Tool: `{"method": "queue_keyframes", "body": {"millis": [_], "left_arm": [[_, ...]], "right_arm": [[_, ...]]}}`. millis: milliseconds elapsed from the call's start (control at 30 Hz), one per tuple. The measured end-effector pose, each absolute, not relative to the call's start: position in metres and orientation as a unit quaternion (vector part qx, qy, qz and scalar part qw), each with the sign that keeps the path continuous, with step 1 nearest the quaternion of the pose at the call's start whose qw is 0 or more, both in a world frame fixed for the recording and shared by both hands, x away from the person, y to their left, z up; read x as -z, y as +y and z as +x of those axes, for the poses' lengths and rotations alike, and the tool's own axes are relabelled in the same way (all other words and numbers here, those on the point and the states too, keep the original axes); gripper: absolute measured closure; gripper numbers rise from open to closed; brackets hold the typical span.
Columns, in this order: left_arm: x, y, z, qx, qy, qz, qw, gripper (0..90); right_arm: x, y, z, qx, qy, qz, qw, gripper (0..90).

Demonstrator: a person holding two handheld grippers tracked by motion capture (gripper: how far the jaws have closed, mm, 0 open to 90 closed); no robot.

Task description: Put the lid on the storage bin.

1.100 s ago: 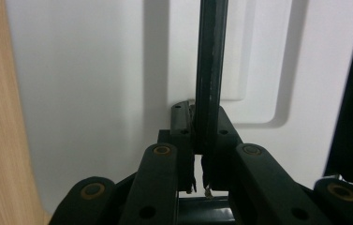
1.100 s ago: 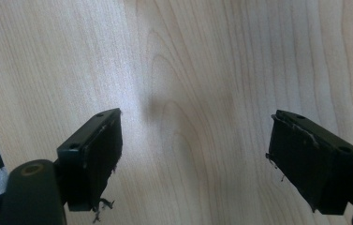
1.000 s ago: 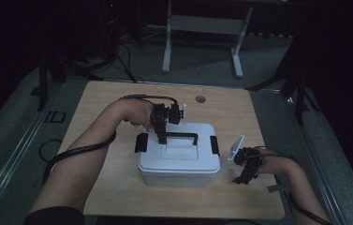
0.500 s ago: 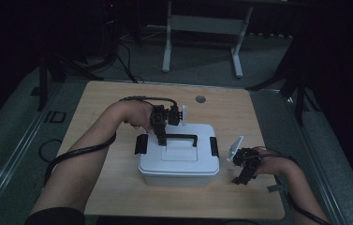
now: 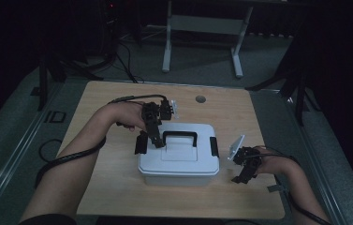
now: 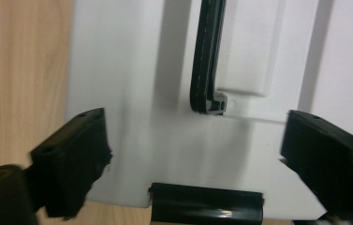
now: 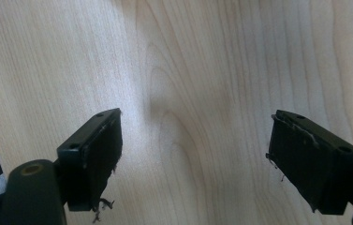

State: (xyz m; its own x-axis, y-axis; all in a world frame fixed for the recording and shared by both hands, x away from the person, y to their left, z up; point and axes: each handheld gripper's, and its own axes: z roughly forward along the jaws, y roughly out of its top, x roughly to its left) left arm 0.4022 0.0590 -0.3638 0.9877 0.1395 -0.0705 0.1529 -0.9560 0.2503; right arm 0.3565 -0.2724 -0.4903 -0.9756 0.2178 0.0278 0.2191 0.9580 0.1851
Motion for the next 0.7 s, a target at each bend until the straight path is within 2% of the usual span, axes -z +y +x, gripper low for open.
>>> {"method": "queue_keyframes", "body": {"millis": [400, 700], "left_arm": [[0.36, 0.11, 0.387, 0.008, 0.095, 0.985, 0.141, 2.4], [0.377, 0.141, 0.378, 0.009, 0.114, 0.985, 0.126, 2.4]], "right_arm": [[0.485, -0.28, 0.357, 0.096, -0.988, -0.122, -0.004, 17.4], [0.483, -0.287, 0.356, 0.098, -0.986, -0.133, -0.008, 17.4]]}}
